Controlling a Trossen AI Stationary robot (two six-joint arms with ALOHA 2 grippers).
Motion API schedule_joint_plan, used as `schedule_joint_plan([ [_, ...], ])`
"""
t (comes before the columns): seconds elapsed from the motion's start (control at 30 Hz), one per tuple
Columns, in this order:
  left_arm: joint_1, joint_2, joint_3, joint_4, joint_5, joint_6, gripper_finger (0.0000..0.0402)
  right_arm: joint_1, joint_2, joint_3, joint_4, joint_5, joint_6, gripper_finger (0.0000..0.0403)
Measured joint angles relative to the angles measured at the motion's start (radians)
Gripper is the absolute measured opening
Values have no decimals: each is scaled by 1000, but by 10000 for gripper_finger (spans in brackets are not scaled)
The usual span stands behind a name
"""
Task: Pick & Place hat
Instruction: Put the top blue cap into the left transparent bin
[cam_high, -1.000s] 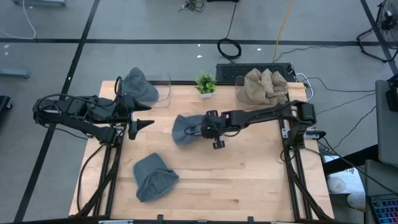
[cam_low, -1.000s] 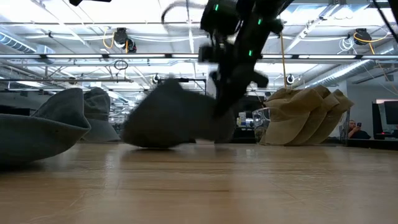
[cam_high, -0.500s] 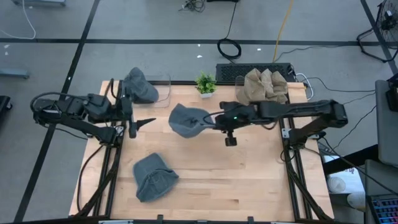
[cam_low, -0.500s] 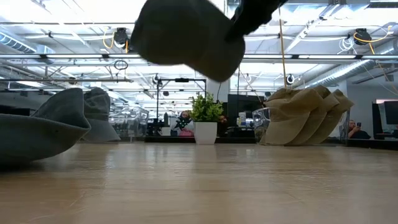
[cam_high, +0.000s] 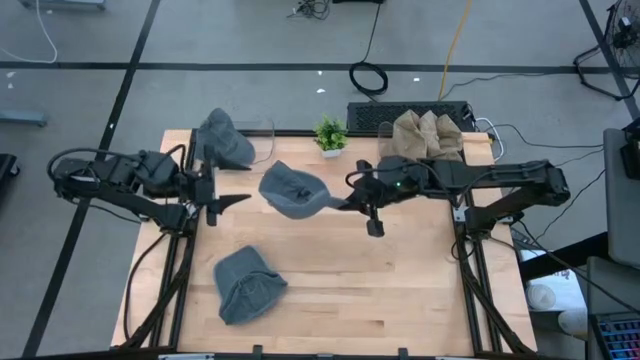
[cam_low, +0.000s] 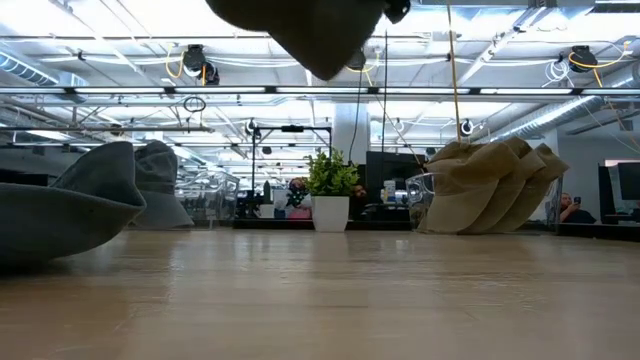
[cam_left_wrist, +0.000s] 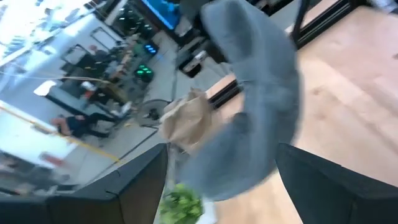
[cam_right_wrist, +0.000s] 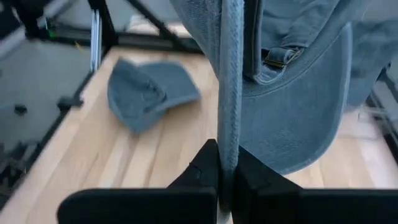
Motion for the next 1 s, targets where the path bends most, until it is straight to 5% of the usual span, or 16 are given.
schedule_joint_plan([
  [0.17,-14,42,0,-5,70,-57,308,0,11,-1,27,1,35,0],
  [0.8,-22,223,0,148,7,-199,307,0,10,0,12,1,29,0],
  [1.0,-22,222,0,127,10,-271,258,0,10,0,8,1,17,0],
])
